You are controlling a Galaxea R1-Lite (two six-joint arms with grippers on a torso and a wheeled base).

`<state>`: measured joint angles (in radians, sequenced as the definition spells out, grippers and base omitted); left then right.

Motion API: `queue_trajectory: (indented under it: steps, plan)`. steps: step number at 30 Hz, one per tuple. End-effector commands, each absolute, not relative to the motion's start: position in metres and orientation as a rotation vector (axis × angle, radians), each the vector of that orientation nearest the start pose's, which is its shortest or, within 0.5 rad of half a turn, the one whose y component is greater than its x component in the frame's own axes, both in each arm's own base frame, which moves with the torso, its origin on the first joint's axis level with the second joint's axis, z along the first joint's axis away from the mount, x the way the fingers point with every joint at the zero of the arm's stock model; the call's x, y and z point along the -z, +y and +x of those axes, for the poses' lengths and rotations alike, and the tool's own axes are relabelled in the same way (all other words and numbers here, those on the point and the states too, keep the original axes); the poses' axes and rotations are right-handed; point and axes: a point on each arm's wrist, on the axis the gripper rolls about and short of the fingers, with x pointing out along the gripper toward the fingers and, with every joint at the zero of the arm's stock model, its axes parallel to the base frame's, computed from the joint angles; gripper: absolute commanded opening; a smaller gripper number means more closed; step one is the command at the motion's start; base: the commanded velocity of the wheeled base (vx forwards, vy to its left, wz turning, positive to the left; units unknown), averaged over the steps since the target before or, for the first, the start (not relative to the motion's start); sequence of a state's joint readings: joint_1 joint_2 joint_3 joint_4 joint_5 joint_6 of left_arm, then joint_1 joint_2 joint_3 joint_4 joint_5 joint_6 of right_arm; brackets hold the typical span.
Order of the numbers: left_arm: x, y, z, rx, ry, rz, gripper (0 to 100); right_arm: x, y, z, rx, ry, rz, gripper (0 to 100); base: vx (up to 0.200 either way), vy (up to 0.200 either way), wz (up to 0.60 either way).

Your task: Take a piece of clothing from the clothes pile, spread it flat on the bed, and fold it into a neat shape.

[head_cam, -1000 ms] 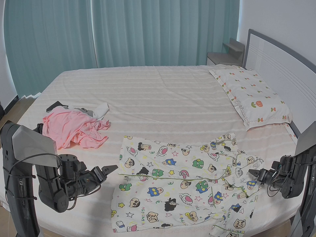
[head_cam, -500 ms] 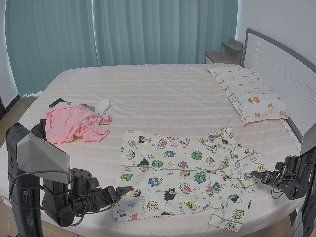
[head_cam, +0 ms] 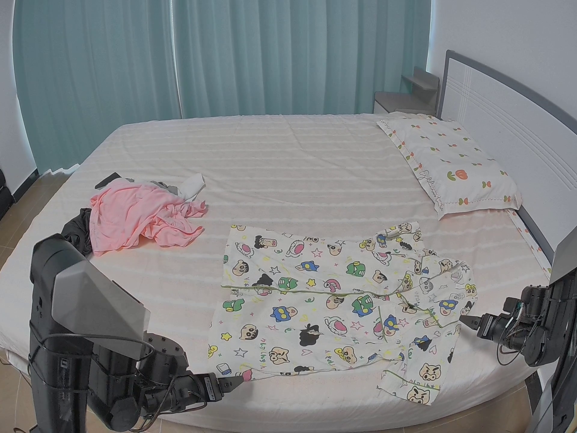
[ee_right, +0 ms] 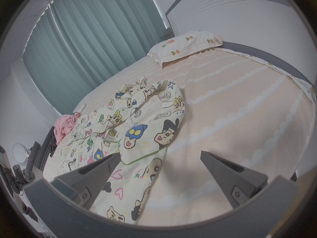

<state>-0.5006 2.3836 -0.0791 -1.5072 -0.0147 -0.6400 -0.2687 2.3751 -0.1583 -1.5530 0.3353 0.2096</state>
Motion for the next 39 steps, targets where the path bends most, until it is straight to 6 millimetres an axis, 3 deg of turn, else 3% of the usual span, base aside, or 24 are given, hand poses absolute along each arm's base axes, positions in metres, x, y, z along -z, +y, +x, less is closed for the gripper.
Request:
queue_trajectory:
  steps: [1, 14, 15, 20, 28, 39]
  plan:
    - [0.073, -0.127, 0.205, 0.141, 0.878, -0.316, 100, 0.040, -0.056, 0.241, -0.039, 0.648, 0.383, 100, 0.000, 0.000, 0.00]
    - [0.073, -0.144, 0.225, 0.159, 0.781, -0.372, 100, 0.042, -0.053, 0.239, -0.054, 0.662, 0.374, 100, 0.000, 0.000, 0.00]
    - [0.073, -0.144, 0.225, 0.161, 0.781, -0.370, 0, 0.042, -0.053, 0.239, -0.056, 0.664, 0.374, 100, 0.000, 0.000, 0.00]
    - [0.074, -0.145, 0.227, 0.153, 0.772, -0.372, 0, 0.042, -0.050, 0.234, -0.079, 0.686, 0.385, 100, 0.000, 0.000, 0.00]
    - [0.073, -0.139, 0.223, 0.088, 0.757, -0.351, 0, 0.047, -0.043, 0.206, -0.233, 0.783, 0.314, 100, 0.000, 0.000, 0.00]
    - [0.065, -0.134, 0.217, 0.090, 0.740, -0.353, 0, 0.066, -0.037, 0.198, -0.341, 0.875, 0.189, 100, 0.000, 0.000, 0.00]
